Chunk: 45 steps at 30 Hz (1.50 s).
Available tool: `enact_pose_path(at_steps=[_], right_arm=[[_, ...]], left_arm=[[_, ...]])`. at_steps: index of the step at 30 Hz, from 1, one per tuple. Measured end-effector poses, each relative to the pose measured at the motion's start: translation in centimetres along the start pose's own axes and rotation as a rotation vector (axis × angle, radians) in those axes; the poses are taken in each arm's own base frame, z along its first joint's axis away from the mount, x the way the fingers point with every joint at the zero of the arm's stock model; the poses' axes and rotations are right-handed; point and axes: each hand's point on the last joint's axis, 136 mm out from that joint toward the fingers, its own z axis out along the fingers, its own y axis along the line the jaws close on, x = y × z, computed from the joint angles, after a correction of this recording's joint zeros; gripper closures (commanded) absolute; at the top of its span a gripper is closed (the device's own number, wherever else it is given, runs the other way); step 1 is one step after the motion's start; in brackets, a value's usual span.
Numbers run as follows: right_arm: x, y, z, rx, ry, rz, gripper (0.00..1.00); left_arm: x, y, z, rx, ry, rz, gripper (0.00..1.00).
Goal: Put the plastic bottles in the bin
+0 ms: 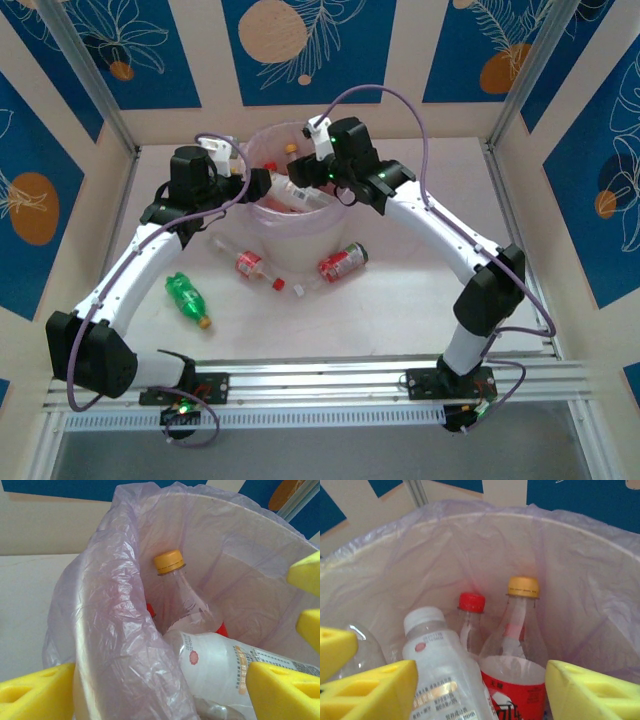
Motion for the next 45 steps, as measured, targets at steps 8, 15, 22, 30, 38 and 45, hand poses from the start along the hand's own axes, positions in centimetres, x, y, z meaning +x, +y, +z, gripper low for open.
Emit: enact_pose_path(at_steps=[8,15,22,30,38,45], right_arm=[[2.8,0.2,3.9,-0.016,0.091,0.007,0.53],[3.8,1.6,4.9,-0.05,0.119,0.025,0.54],[4.0,1.9,5.0,-0.056,0.129,0.038,0.52],[0.9,1.2,1.7,-0.02,0.066,0.022,0.4],[-5.2,-0.7,-9.8,0.022,-0.168,0.074,0.32],[-0.2,-4.4,-14.6,0.115,-0.16,0.201,0.25]], left_arm=[[0.0,0.0,0.0,0.0,0.0,0.0,0.15],[0.0,0.0,0.0,0.001,-0.001,0.001,0.15],[0.0,0.0,0.0,0.001,-0.002,0.001,0.15],[0.0,-0.1,0.0,0.001,-0.001,0.001,0.15],[0.0,-0.1,0.0,0.001,-0.001,0.0,0.15],[0.0,-0.1,0.0,0.002,-0.002,-0.016,0.15]])
